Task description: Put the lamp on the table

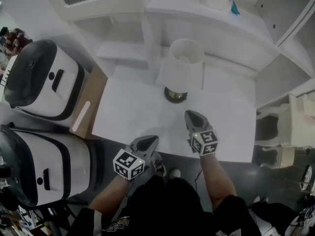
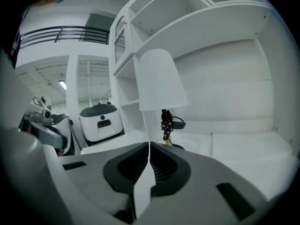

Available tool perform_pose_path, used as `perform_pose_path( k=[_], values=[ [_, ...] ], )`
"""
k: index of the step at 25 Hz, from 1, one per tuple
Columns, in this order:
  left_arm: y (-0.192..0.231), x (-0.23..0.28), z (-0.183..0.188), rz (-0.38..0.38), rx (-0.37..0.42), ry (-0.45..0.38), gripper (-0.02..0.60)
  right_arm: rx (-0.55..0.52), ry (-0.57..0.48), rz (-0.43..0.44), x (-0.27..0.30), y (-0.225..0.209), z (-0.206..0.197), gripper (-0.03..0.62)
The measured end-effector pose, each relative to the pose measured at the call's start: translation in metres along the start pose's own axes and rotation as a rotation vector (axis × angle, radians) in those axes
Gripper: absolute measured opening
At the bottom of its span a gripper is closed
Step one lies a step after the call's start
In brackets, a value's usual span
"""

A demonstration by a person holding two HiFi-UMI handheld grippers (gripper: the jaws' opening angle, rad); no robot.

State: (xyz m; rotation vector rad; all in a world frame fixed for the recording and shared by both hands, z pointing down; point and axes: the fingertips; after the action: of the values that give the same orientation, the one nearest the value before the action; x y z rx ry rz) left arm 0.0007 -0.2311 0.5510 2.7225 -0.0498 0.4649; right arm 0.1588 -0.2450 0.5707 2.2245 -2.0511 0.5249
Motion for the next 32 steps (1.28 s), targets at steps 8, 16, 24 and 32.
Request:
perform_pose_path(
  k=[8, 16, 24, 32],
  values=[
    [-0.059, -0.011, -0.002, 0.056, -0.007, -0.031, 0.006, 0.004, -0.025, 0.090, -0.086, 0.047, 0.021, 0.028],
    [-0.115, -0.037, -0.002, 0.092, 0.016, -0.073, 0.006, 0.031, -0.053, 0.126, -0.160, 0.076, 0.030, 0.026],
    [-0.142, -0.064, -0.019, 0.127, 0.013, -0.069, 0.006, 0.065, -0.022, 0.163, -0.196, 0.106, 0.010, 0.026],
    [-0.130, -0.085, -0.015, 0.095, 0.040, -0.053, 0.006, 0.076, -0.025, 0.153, -0.192, 0.136, 0.008, 0.026]
  ],
)
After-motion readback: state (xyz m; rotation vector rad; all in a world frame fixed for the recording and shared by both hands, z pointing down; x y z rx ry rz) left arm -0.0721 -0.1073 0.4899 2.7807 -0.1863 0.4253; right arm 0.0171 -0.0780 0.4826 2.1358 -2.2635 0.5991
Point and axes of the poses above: the fingertips, and each gripper's own axes: x forward along the fingers, y to its left, z out of its top, and after that the axes turned 1 degree about -y, right-handed
